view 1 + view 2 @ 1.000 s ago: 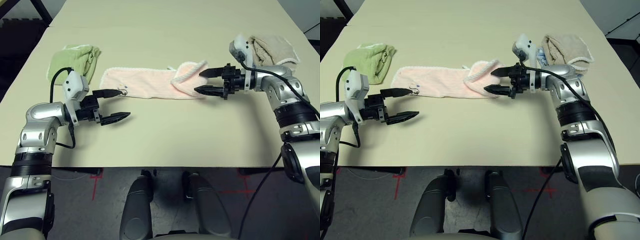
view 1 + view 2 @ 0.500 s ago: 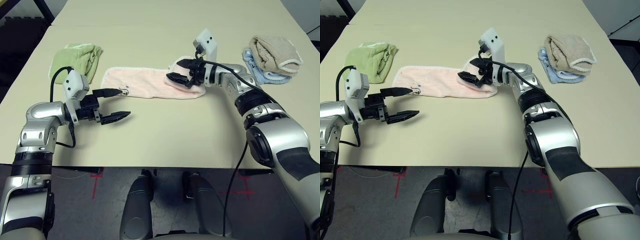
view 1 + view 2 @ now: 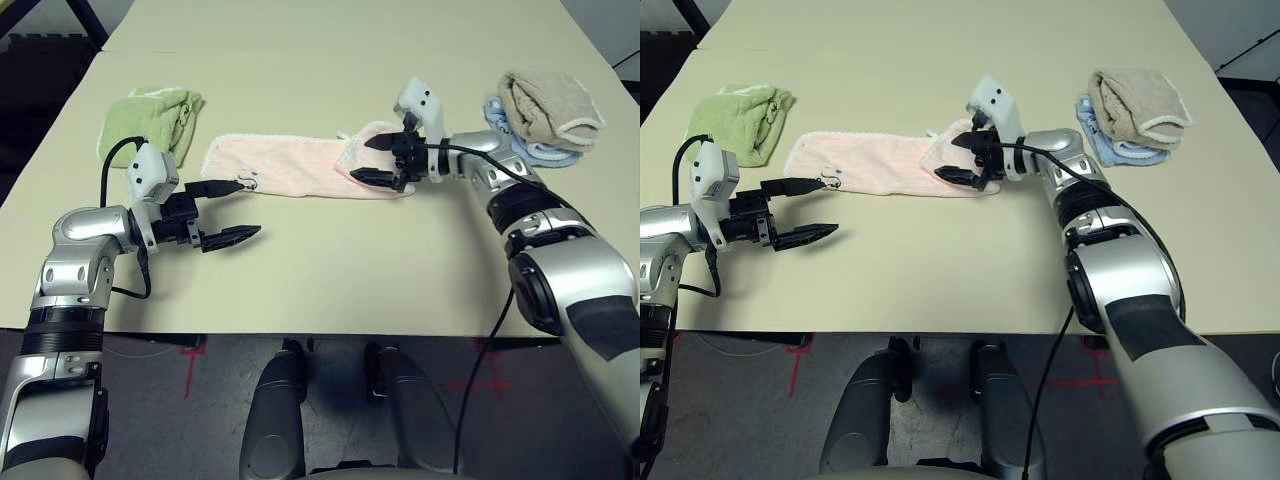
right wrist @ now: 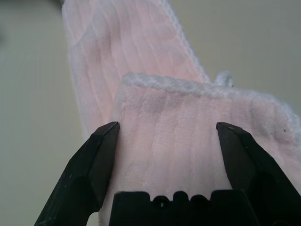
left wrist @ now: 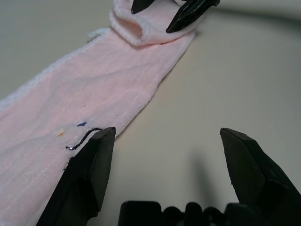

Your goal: Fold the towel and set it aside.

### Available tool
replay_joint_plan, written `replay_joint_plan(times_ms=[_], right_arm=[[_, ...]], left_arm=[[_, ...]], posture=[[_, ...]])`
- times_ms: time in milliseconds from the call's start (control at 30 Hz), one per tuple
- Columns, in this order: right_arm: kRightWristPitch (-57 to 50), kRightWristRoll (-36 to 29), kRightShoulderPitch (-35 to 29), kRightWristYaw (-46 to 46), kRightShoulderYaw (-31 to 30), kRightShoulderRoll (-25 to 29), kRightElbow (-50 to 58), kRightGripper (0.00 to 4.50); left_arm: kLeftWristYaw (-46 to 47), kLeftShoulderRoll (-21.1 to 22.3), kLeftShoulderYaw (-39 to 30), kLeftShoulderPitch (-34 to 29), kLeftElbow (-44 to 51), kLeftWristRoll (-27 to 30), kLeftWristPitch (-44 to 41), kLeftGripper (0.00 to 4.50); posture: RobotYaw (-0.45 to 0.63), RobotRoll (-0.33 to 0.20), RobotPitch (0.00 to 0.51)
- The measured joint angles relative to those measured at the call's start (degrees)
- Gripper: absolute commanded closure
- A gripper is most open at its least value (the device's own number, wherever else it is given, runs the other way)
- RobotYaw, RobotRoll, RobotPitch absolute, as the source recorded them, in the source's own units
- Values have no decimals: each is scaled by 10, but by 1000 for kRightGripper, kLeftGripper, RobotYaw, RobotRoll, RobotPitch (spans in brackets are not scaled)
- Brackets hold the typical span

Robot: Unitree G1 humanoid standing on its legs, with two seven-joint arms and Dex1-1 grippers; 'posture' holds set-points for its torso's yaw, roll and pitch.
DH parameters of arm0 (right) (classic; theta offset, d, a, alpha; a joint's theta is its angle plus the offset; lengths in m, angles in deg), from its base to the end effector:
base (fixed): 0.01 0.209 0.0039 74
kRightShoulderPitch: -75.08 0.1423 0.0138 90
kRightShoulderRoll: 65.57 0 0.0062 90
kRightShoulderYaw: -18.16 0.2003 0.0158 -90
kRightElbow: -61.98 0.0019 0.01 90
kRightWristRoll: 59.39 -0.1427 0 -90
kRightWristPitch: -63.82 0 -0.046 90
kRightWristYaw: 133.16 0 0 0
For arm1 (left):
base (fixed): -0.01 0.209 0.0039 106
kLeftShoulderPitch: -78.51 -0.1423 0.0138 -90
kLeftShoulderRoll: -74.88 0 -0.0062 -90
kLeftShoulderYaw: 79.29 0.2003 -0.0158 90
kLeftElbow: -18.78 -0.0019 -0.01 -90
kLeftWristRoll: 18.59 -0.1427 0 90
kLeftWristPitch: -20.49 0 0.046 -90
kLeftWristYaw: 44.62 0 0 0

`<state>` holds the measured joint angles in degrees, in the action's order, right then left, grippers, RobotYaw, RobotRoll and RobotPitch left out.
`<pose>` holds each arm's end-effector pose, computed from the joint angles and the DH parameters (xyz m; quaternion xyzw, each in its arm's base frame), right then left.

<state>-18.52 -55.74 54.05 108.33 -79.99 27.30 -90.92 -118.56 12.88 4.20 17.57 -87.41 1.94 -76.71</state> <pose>0.3967 -0.1614 0.2067 -0.2671 0.0255 0.5163 0.8133 0.2861 0.3127 0.1798 0.1857 0.0146 -0.5008 0.8453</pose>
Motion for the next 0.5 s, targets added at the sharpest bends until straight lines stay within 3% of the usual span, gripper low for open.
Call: replay_joint_plan(times_ms=[500], right_arm=[[6,-13,-20,27,1,-12,91,38]], left_arm=[[0,0,0,-4,1,0,0,0]], posture=[[-20,0,199]])
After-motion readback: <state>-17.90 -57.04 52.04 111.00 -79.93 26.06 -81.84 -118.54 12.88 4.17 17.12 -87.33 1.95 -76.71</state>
